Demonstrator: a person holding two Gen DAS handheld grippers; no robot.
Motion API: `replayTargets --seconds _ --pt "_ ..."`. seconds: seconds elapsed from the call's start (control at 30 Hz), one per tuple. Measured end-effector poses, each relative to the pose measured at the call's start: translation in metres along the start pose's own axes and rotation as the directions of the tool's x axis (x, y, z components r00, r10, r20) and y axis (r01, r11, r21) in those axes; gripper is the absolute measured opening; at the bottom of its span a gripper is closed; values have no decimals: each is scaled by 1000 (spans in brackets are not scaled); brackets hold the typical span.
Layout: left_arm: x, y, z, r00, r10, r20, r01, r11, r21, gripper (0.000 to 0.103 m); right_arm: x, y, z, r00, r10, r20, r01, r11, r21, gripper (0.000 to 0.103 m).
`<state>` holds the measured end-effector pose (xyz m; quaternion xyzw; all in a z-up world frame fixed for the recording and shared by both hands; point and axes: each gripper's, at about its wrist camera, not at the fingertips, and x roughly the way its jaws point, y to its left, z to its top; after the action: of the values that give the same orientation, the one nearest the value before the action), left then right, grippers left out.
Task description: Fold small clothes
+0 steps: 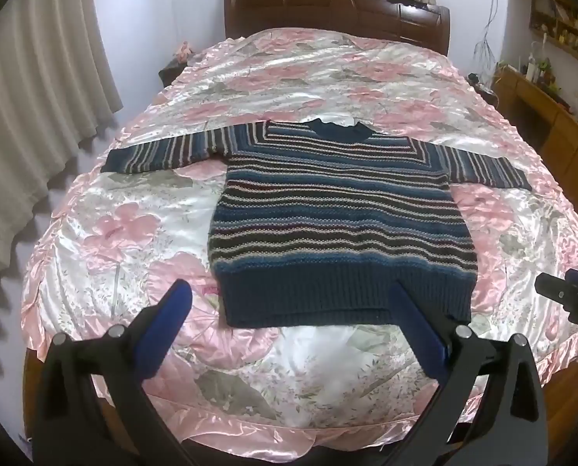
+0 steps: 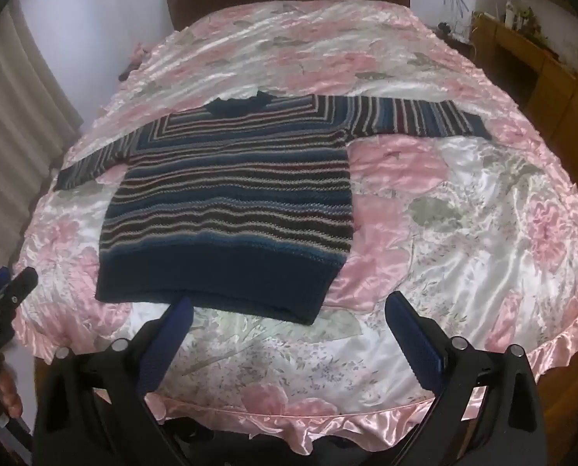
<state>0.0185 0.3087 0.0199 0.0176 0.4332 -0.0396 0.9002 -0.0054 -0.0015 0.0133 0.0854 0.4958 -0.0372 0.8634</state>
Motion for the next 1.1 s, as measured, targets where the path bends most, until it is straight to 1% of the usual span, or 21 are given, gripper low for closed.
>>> replayTargets --seconds 0.4,1.1 --pt "0 1 0 1000 -6 -4 6 1000 -5 100 -6 7 1 999 -12 31 13 999 -30 99" --pt "6 -1 -1 1000 -2 -10 2 1000 -1 100 4 9 2 1000 9 15 -8 1000 -25 99"
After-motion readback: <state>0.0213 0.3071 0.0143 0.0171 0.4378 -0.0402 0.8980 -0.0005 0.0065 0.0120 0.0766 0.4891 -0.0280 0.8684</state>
